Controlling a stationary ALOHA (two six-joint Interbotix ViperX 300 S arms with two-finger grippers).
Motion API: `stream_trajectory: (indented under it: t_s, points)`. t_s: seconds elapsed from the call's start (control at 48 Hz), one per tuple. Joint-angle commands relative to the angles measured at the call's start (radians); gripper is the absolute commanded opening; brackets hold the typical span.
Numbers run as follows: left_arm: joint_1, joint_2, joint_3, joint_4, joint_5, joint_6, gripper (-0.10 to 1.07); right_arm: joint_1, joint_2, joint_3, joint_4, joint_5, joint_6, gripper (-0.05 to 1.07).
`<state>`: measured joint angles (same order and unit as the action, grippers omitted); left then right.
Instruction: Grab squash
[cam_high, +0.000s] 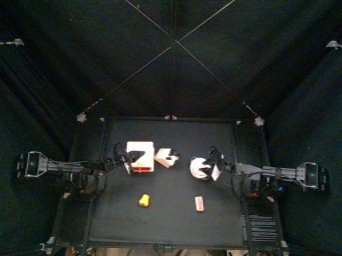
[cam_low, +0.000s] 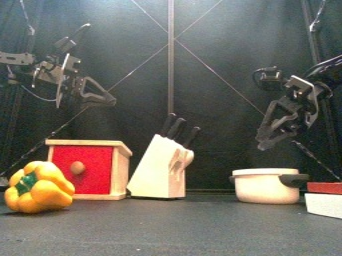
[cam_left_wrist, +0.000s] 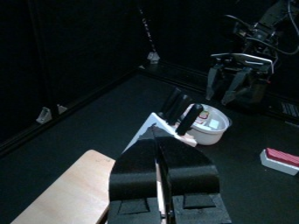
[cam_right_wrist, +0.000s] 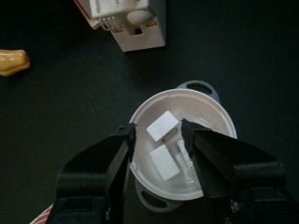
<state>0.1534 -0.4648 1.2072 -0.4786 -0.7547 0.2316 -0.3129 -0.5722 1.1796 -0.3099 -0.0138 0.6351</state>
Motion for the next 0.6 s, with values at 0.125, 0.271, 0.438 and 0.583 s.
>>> stream_trajectory:
  t_s: [0.125,0.271,0.438,0.583]
  points:
    - [0.0,0.0,-0.014,0.005,-0.003,0.002,0.22,0.0,-0.003,-0.021,0.009,-0.015,-0.002,0.82]
    - [0.0,0.0,-0.014,0.005,-0.003,0.003,0.22,0.002,-0.003,-0.026,0.009,-0.023,-0.002,0.82]
    - [-0.002,0.0,-0.015,0.023,-0.002,0.003,0.22,0.003,-0.003,-0.026,0.009,-0.029,-0.002,0.82]
    - [-0.006,0.0,-0.017,0.069,-0.003,0.002,0.22,0.003,-0.003,-0.026,0.009,-0.029,-0.002,0.82]
